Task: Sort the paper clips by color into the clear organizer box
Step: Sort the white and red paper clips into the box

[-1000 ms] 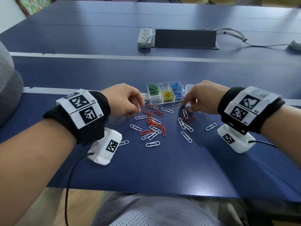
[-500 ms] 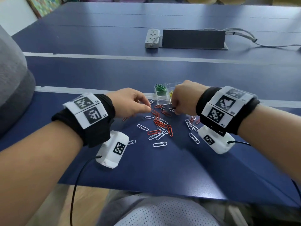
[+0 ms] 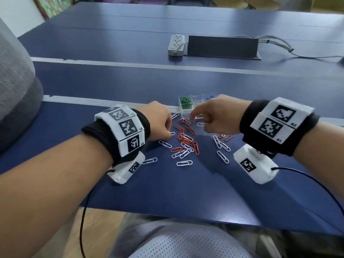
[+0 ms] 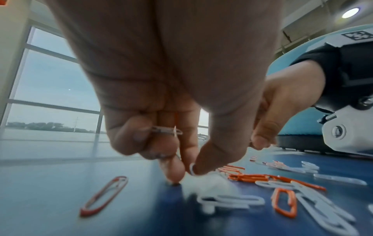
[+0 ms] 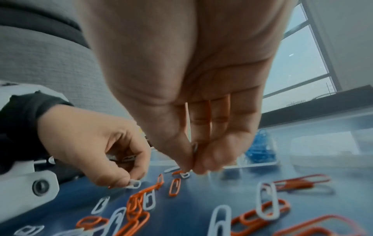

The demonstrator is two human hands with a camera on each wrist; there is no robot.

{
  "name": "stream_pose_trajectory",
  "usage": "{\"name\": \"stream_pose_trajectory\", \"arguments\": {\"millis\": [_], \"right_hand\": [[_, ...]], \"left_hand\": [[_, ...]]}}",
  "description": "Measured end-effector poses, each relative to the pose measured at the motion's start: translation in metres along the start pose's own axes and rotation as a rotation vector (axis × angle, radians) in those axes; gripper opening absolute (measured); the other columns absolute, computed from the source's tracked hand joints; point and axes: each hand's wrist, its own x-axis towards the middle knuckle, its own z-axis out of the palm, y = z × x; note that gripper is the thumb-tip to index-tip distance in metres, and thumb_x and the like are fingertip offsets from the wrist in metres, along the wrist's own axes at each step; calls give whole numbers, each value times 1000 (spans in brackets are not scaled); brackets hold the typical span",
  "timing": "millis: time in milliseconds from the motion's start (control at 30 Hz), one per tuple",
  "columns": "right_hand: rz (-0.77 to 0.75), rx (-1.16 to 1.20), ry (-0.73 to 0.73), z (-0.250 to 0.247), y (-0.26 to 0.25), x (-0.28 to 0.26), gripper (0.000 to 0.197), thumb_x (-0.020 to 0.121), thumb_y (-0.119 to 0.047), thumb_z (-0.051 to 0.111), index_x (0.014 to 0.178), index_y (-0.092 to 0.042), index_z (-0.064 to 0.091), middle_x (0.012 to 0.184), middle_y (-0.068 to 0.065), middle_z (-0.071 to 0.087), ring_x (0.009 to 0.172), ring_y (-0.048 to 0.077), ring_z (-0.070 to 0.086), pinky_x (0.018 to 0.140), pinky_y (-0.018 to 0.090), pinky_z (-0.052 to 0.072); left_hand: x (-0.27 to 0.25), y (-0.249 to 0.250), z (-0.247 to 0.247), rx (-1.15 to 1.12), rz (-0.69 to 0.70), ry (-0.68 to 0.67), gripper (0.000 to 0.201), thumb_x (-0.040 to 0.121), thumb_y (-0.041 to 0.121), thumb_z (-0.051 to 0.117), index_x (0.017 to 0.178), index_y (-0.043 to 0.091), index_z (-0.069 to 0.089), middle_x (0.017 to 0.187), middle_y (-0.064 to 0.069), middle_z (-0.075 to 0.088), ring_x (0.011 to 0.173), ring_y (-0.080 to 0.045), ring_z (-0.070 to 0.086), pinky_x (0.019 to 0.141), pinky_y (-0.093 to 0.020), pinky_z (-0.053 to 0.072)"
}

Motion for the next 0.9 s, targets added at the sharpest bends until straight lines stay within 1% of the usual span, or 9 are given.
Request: {"name": "stream_pose_trajectory", "arguments": {"millis": [100, 200, 300, 467, 533, 600, 667, 767, 900], "right_hand": [[30, -50, -35, -4, 10, -13, 38, 80, -12, 50, 107, -31, 70, 58, -15, 45, 79, 18, 48, 80, 22, 45], [95, -60, -23, 2, 18, -23, 24, 77, -15, 53, 86, -26, 73, 69, -7, 63, 80, 21, 55, 74, 27, 47], [121, -30, -9, 12, 16, -25, 11, 75, -22, 62, 74, -26, 72, 64, -6, 61, 72, 18, 52, 76, 30, 52], [139, -23, -36, 20, 4, -17, 10, 74, -26, 73, 83, -20, 74, 87, 2, 72, 86, 24, 64, 67, 24, 44], [126, -29, -34, 21, 2, -15, 10, 76, -20, 67, 84, -16, 73, 90, 4, 72, 89, 26, 65, 68, 24, 48], [113, -10, -39, 22, 1, -15, 12, 77, -17, 62, 85, -18, 71, 90, 2, 72, 89, 25, 65, 71, 24, 49], [109, 39, -36, 20, 1, -18, 19, 77, -16, 60, 91, -24, 70, 84, -5, 68, 89, 21, 63, 74, 23, 47], [173, 170, -30, 13, 9, -22, 26, 79, -16, 55, 96, -30, 70, 70, -9, 65, 75, 14, 61, 82, 24, 51], [264, 324, -39, 7, 24, -29, 25, 78, -10, 55, 88, -25, 73, 77, 2, 76, 62, 9, 66, 79, 23, 55]], "left_hand": [[-1, -2, -1, -67, -14, 8, 14, 76, 24, 66, 65, 23, 57, 61, 10, 52, 61, -7, 48, 59, -23, 41], [-3, -5, -3, -162, -2, -7, 7, 77, 18, 64, 81, 23, 61, 63, 9, 51, 58, -5, 46, 57, -20, 38], [-3, -9, -2, -299, 6, -86, 20, 75, 16, 59, 92, 25, 62, 59, 7, 55, 47, -1, 48, 58, -22, 40], [-4, -11, 0, -609, -40, -179, 20, 86, 7, 49, 71, 19, 54, 60, -4, 56, 48, -17, 56, 45, -15, 44], [-8, -9, -1, -748, -43, -232, 4, 74, 12, 50, 71, 14, 48, 61, -5, 51, 47, -17, 52, 45, -21, 47], [-11, -8, -1, -820, -46, -281, 6, 69, 15, 51, 72, 11, 47, 62, -4, 48, 46, -16, 49, 42, -22, 45], [-10, -9, 0, -828, -58, -278, 21, 82, 17, 60, 67, 12, 46, 58, -2, 45, 44, -14, 44, 39, -21, 40], [-6, -12, 4, -752, -62, -234, 39, 98, 25, 44, 61, 13, 45, 57, -2, 43, 41, -12, 39, 38, -18, 35], [-4, -19, 6, -551, -11, -220, 26, 97, 8, 42, 80, 19, 58, 63, 2, 48, 45, -8, 44, 44, -16, 38]]}}
